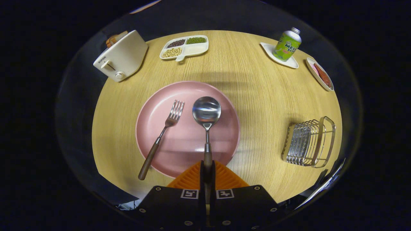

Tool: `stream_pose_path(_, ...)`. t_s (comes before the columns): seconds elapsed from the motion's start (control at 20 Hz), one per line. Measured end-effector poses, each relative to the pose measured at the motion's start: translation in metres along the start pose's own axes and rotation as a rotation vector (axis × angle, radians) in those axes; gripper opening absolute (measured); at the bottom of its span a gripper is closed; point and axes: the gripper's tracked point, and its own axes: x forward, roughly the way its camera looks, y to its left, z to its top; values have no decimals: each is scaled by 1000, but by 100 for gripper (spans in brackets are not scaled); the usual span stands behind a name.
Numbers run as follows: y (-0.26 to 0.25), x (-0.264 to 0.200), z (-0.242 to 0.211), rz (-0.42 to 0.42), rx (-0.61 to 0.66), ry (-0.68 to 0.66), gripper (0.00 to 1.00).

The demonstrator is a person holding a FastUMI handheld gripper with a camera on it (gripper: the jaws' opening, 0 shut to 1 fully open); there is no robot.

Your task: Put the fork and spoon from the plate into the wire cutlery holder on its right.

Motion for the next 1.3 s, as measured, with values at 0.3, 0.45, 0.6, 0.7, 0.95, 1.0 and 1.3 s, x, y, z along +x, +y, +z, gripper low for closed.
stream_pose_path(0.3, -37, -43, 4, -5, 90, -98, 5)
stream_pose_path(0.45, -59, -70, 4, -11, 146, -151, 5)
stream_pose_path(0.6, -85, -94, 2, -27, 185, -196, 5)
stream_pose_path(0.7, -107, -104, -5, -53, 207, -214, 5)
stream_pose_path(0.95, -156, -103, -35, -102, 266, -179, 5)
stream_pose_path(1.0, -163, -100, -40, -108, 274, -166, 5)
stream_pose_path(1.3, -181, -79, -56, -97, 245, -64, 5)
